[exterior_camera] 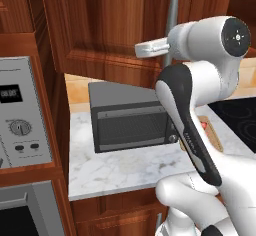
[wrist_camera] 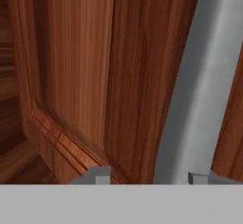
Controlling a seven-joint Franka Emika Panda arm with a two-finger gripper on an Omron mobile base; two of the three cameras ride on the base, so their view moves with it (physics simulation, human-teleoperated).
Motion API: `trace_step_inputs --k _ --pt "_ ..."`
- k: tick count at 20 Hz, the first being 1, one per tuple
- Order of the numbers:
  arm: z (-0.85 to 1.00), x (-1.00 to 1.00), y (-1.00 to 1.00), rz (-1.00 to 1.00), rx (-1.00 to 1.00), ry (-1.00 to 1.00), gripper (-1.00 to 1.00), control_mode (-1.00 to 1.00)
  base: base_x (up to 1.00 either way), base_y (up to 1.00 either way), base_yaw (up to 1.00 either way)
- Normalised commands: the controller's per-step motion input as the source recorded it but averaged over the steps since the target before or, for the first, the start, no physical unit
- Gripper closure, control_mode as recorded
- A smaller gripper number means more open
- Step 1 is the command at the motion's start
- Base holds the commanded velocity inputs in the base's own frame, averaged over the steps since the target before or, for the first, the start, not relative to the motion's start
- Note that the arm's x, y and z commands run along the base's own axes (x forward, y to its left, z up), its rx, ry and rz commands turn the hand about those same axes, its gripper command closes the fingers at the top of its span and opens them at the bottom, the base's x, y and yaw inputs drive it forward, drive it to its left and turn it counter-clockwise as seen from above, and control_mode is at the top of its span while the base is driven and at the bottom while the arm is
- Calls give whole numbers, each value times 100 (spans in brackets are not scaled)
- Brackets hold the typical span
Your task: Open the cabinet, retrieve the rolling pin, and place it next to the meat on the cutting board to prepare for tenderizing.
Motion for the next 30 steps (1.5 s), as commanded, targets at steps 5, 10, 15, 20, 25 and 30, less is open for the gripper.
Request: trace_step_inputs --k 5,10,15,20,25,30 --pt "0 -45 -4 2 5 1 -100 -100 0 0 0" --pt "0 -79 -52 8 10 0 -100 -100 0 0 0" --pt "2 -29 -80 8 7 0 -100 -100 0 0 0" --pt "1 -3 -95 15 7 1 -100 -100 0 0 0" --pt "-4 12 -52 13 6 4 -100 -100 0 0 0" --pt "-1 76 -2 15 2 17 -100 -100 0 0 0"
